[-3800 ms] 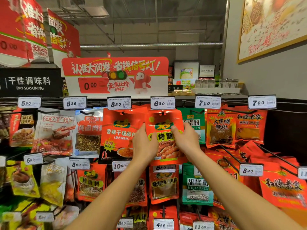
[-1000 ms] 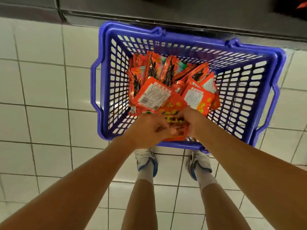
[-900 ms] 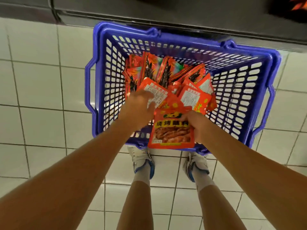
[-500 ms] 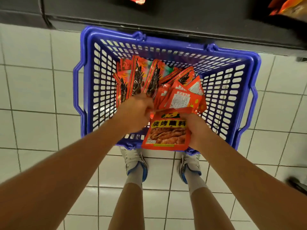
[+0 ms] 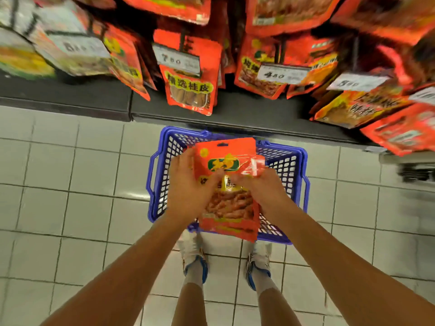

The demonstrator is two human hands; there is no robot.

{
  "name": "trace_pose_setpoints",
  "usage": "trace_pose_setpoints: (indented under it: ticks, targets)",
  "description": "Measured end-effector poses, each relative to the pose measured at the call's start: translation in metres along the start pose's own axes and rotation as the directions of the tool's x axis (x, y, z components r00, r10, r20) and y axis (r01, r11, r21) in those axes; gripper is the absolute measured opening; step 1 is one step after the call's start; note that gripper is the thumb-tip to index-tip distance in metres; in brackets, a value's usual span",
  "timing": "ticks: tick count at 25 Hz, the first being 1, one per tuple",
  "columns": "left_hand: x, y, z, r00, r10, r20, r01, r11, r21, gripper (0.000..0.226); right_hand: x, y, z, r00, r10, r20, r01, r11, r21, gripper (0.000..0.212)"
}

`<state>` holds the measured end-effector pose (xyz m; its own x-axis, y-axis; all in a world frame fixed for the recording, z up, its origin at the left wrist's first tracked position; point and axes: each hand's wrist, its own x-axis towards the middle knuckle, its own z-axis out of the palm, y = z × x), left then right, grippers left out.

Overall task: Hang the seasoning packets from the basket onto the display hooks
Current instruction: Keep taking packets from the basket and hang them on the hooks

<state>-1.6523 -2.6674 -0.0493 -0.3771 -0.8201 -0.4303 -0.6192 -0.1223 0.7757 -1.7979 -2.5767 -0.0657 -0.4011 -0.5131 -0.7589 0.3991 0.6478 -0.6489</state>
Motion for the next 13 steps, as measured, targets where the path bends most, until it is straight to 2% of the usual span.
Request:
trace_pose_setpoints:
  ticks: [1,2,3,4,6,8,11,13]
  targets:
    - [0.005,0.027,-0.013,0.989,-0.144,0.027,0.147,0.964,-0.220,0.051,-0.015,-0.027,-0.006,0.999,-0.050,0.014,0.050,0.999,0.004,0.017]
    - [0.007,0.056,-0.027,0.967,-0.225,0.117,0.253,0.879,-0.404,0.044,-0.033,-0.056,-0.011,0.995,-0.097,0.022,0.097,0.995,0.016,0.016]
    - [0.005,0.083,-0.042,0.954,-0.239,0.180,0.298,0.819,-0.491,0.034,-0.052,-0.085,-0.017,0.991,-0.132,0.013,0.132,0.991,0.028,0.009]
    - [-0.001,0.113,-0.059,0.960,-0.208,0.188,0.276,0.813,-0.513,0.026,-0.075,-0.116,-0.022,0.985,-0.175,-0.004,0.175,0.984,0.029,0.009]
    - [-0.020,0.177,-0.099,0.984,-0.113,0.137,0.171,0.807,-0.564,0.023,-0.120,-0.177,-0.037,0.962,-0.268,-0.051,0.270,0.962,0.038,0.027]
    - [-0.040,0.238,-0.139,0.998,-0.023,0.057,0.051,0.822,-0.567,0.028,-0.165,-0.232,-0.051,0.918,-0.388,-0.082,0.393,0.917,0.063,0.023]
    - [-0.075,0.338,-0.211,0.991,0.131,-0.036,-0.129,0.827,-0.547,0.042,-0.249,-0.327,-0.072,0.748,-0.651,-0.130,0.644,0.759,-0.094,0.017]
    - [-0.101,0.403,-0.256,0.959,0.267,-0.094,-0.275,0.801,-0.531,0.046,-0.311,-0.389,-0.087,0.628,-0.759,-0.172,0.747,0.650,-0.140,0.014]
